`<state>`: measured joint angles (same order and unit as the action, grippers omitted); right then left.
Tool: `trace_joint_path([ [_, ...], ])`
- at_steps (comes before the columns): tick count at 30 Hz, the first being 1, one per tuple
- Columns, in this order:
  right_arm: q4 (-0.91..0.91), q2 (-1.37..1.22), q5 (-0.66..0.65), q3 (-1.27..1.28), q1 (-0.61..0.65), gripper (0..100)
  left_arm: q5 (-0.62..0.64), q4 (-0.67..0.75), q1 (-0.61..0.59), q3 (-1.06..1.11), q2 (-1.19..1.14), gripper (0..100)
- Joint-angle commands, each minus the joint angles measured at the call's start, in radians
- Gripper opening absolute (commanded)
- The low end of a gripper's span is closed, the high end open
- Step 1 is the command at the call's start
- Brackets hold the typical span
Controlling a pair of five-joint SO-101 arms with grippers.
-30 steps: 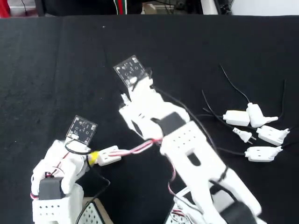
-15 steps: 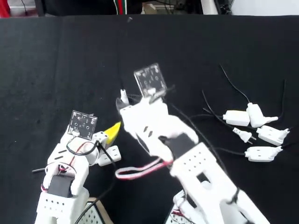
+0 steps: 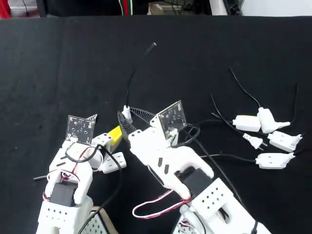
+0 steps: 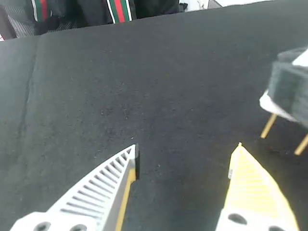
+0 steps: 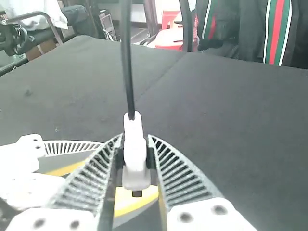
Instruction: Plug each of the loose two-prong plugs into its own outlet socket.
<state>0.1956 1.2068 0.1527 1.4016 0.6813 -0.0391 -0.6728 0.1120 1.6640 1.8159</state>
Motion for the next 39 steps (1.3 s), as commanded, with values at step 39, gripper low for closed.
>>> trace_joint_path([
  [39, 0.365, -0.174, 0.006, -0.255, 0.026, 1.1, 0.061, -0.057, 0.002, -0.102, 0.005, 30],
])
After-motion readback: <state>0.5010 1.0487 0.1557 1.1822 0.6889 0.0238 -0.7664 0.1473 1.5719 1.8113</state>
